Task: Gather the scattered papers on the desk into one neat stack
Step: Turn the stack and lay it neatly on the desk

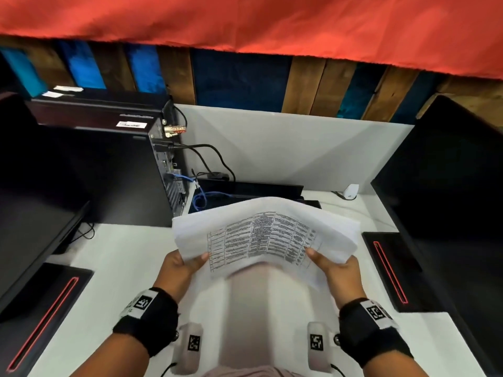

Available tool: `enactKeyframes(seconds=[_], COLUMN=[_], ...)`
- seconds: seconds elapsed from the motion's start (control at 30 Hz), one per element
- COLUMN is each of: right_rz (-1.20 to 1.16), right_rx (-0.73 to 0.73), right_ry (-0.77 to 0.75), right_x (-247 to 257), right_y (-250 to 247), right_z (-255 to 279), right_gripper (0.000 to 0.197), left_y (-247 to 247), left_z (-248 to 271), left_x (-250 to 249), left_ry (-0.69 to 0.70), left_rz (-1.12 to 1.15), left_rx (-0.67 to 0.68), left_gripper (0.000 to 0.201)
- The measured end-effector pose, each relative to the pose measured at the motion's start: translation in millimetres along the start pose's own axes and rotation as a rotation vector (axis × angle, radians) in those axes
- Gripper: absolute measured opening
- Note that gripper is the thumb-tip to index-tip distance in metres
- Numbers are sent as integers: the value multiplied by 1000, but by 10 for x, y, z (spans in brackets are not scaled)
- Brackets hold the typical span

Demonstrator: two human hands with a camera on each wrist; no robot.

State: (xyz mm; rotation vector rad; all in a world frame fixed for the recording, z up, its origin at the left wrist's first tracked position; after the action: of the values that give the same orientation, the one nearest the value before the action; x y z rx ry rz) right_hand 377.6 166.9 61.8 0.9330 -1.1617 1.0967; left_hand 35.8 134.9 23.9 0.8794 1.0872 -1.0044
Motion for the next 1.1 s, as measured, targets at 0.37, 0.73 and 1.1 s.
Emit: enactKeyframes(seconds=[0.37,0.73,1.1], right_rz=[-42,523,533], right_rx=[-8,-62,-105], right_ry=[-45,-515,-478], right_x=[-28,170,106], right_y=[1,189,156], right_z=[27,337,290], right_gripper=[23,49,41], left_y=[-124,-60,-169], left_z=[-25,25,-43], left_x=[-186,-343,-267], left_ry=[35,153,90], left_rz=[72,152,145], left_rx=[-26,-83,-164], left_gripper=[27,31,18])
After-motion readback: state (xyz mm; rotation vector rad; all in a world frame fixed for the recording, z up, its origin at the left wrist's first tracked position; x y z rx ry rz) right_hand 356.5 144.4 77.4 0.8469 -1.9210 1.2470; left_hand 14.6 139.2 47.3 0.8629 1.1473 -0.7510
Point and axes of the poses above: each hand's wrist, its own z-axis away from the middle knuckle, its own y-axis out of the palm, x = y × z, the point moved 9 cm from there along -z, towards the middle knuckle, and after that the axes turned 2 degrees about -x, right-handed, at the moved point
